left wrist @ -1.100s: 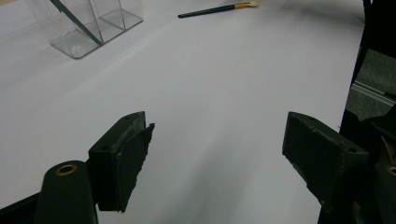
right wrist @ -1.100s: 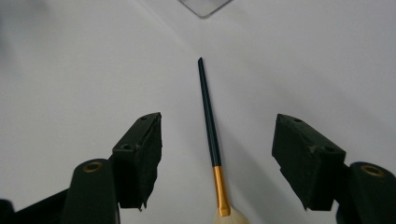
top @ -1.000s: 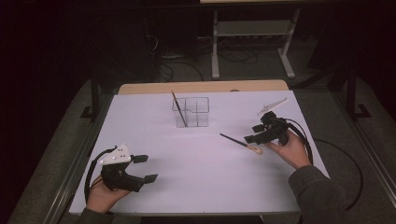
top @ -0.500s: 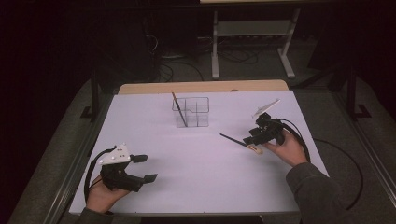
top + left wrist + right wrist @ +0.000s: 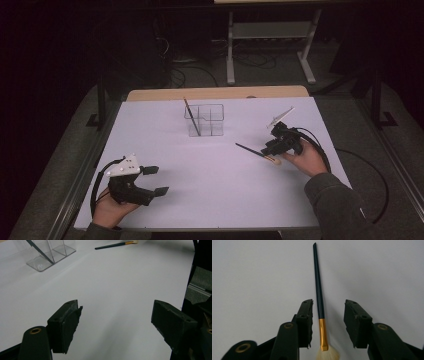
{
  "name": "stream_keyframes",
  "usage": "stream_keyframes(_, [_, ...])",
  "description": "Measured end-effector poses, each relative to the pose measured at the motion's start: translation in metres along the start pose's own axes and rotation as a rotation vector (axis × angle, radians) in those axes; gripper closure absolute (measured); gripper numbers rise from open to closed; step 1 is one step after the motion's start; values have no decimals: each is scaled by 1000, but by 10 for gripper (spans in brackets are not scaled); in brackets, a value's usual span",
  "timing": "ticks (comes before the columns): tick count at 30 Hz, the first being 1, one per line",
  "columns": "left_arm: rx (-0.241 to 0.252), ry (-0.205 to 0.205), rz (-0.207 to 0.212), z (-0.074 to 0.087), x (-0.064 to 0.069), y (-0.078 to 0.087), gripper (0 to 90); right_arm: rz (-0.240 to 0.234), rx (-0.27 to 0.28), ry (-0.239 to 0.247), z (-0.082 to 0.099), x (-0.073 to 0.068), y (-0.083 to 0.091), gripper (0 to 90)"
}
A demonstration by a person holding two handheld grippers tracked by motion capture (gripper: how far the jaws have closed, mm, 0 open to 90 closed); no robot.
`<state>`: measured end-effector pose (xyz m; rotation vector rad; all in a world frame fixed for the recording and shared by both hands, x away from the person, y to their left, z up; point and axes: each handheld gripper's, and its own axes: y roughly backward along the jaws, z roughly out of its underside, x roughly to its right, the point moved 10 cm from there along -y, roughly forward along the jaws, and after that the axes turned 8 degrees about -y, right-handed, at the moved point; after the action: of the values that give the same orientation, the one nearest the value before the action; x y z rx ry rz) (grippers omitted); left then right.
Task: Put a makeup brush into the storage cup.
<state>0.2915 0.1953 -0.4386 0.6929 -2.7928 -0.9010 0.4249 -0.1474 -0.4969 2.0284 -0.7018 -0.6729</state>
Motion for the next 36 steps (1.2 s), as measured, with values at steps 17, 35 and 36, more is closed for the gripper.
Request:
stream_keyframes(17, [3, -2, 1, -1, 1, 0, 220, 24, -75, 39, 6, -2, -15, 706])
stream_keyframes(35, [-2, -4, 1, -1, 1, 0, 221, 32, -91, 71, 8, -3, -19, 759])
stream_keyframes(36, [-2, -4, 2, -1, 1, 0, 220, 32, -90, 73, 8, -3, -19, 760])
